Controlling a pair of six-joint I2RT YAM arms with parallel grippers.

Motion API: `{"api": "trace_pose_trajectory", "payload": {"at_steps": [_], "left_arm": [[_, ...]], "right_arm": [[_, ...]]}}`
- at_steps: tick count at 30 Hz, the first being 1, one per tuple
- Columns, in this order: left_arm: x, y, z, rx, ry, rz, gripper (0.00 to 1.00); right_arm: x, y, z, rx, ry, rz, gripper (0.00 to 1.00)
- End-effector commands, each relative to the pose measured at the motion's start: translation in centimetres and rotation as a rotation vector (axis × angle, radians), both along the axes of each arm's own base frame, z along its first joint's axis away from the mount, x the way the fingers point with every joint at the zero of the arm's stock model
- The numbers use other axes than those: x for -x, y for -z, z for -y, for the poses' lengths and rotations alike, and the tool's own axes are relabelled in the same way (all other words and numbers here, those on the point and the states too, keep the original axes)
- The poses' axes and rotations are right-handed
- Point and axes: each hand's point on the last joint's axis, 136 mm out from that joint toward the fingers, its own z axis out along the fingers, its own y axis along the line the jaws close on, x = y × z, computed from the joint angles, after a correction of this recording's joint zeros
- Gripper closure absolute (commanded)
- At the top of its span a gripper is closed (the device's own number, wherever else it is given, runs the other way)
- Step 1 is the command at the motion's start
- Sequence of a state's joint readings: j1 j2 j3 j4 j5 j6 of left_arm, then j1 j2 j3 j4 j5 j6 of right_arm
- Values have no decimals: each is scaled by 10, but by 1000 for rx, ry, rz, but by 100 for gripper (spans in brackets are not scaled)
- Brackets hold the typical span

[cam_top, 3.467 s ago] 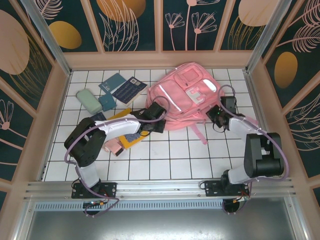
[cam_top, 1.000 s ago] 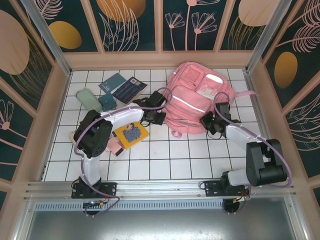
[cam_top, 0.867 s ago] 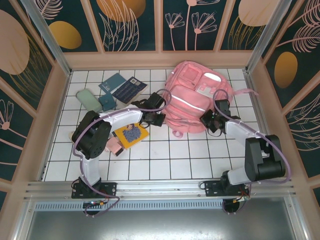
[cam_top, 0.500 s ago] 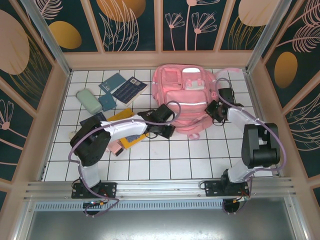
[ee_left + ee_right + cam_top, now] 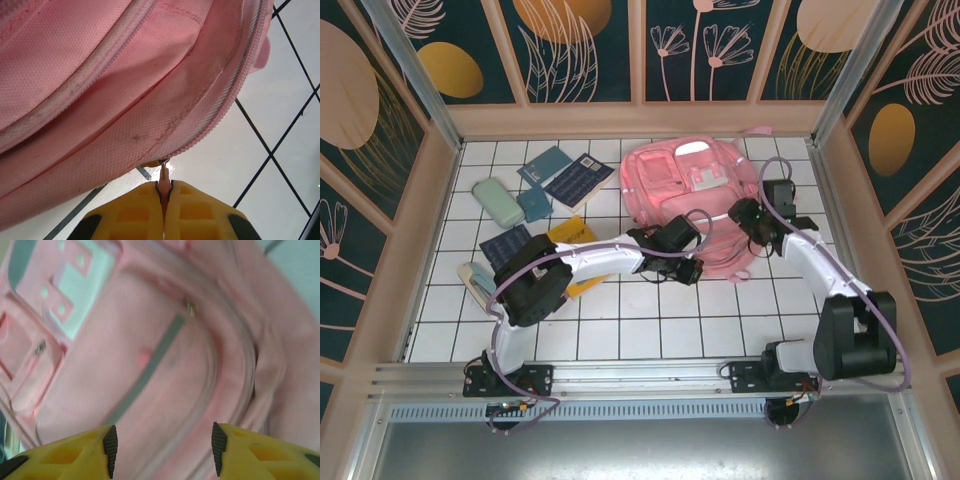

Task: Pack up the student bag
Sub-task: Open the student bag at the top-center of the table.

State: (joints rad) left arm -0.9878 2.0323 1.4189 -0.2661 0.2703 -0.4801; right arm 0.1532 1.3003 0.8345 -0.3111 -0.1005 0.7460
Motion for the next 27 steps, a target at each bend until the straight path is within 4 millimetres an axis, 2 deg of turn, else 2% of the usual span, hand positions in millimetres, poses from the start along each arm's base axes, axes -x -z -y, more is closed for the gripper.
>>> {"api": "trace_pose_trajectory", "payload": {"at_steps": [1, 4, 8, 15, 20, 23, 25, 27], "left_arm": [[0, -5, 12, 31, 17, -10, 100], [0, -3, 11, 24, 20, -10, 100], [1, 1, 8, 12, 18, -12, 100], [0, 2, 5, 1, 8, -8, 100], [-1, 2, 5, 0, 7, -4, 100], [-3, 2, 5, -8, 3, 2, 100], [-2, 1, 5, -6, 5, 4, 100], [-2, 2, 4, -8, 6, 1, 100]], "right_arm": [[44, 26, -22, -81, 23, -126, 45], [67, 35, -40, -126, 27, -159, 46], [83, 45, -52, -173, 51, -189, 45], [89, 67, -63, -232, 61, -246, 43], [96, 74, -57, -218, 111, -273, 36], [103, 82, -60, -247, 123, -307, 35], [102, 86, -64, -268, 115, -298, 37], [96, 88, -65, -275, 114, -279, 48]]}}
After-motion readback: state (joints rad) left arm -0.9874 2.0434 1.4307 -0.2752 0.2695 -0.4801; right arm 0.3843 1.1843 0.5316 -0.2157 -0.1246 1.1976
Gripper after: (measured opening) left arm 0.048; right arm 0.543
